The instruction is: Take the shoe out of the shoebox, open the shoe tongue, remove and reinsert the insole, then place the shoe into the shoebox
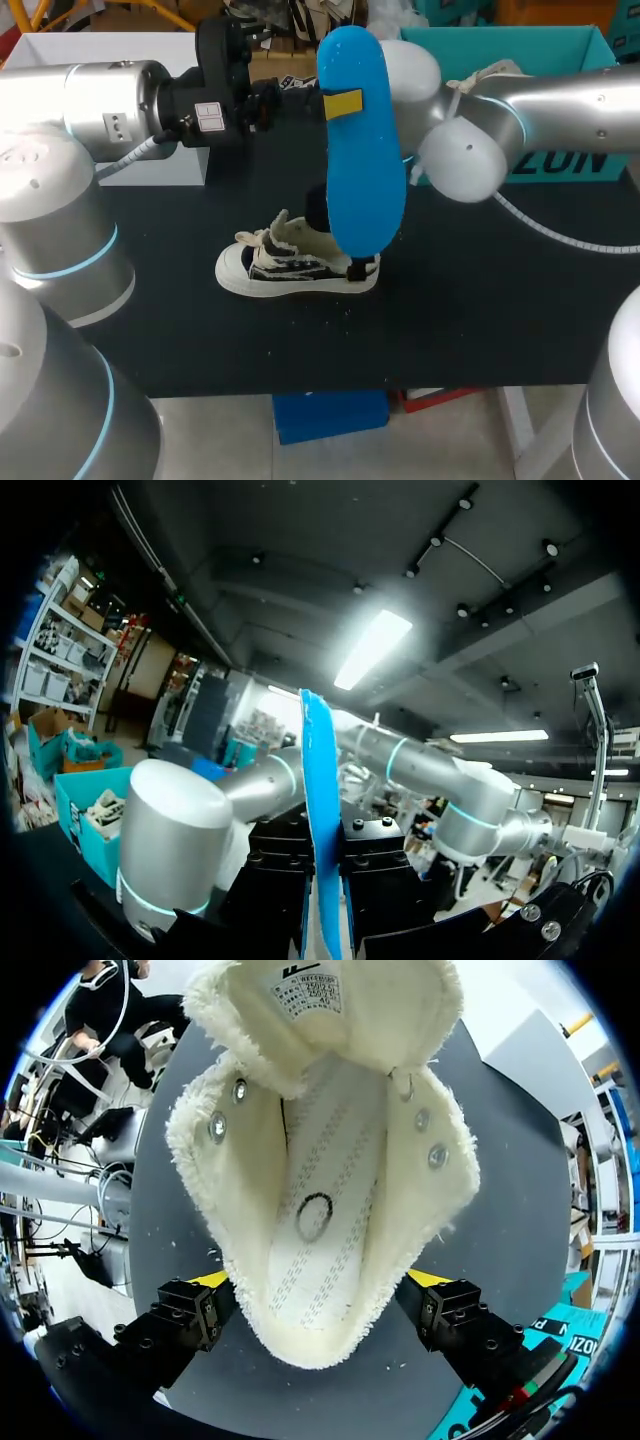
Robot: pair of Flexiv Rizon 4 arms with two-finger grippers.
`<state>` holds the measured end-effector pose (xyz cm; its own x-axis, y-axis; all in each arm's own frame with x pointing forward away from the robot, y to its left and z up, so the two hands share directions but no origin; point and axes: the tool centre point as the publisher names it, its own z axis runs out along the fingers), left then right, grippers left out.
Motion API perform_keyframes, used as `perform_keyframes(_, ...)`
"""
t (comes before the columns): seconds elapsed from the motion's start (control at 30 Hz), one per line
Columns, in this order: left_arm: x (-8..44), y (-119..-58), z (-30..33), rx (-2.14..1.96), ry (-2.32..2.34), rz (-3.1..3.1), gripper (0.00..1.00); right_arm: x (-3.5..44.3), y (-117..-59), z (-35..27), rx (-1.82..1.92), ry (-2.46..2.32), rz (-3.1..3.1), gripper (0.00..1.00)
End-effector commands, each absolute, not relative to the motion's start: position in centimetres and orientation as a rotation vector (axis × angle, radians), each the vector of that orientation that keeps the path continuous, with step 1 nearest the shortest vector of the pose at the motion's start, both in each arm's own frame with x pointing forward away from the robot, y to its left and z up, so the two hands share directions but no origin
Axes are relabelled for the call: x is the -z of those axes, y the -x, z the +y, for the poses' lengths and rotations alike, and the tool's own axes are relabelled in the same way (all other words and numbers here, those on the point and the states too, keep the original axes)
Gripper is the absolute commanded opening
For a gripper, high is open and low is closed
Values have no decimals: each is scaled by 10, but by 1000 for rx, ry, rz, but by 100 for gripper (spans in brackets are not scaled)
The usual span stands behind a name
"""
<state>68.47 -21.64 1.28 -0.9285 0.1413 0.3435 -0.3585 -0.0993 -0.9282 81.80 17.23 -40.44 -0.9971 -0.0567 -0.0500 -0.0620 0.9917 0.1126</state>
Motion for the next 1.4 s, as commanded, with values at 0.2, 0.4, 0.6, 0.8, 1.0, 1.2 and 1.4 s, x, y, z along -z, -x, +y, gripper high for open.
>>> perform_keyframes(0.2, -12, -684, -217, -2093, -242, -1848, 0, 403, -819, 179, -147, 107, 3093, 100)
perform_keyframes(0.4, -12, -684, -217, -2093, -242, -1848, 0, 403, -819, 180, -354, 80, 3045, 100)
perform_keyframes(0.6, -12, -684, -217, -2093, -242, -1848, 0, 400, -814, 185, -608, 137, 2977, 100)
perform_keyframes(0.8, -12, -684, -217, -2093, -242, -1848, 0, 395, -814, 187, -805, 137, 2912, 100)
perform_keyframes(1.0, -12, -684, -217, -2093, -242, -1848, 0, 400, -812, 188, -964, 119, 2864, 100)
perform_keyframes(1.2, -12, -684, -217, -2093, -242, -1848, 0, 413, -810, 185, -1111, 66, 2804, 100)
perform_keyframes(1.4, -12, -684, -217, -2093, -242, -1848, 0, 420, -811, 181, -1221, 54, 2749, 100)
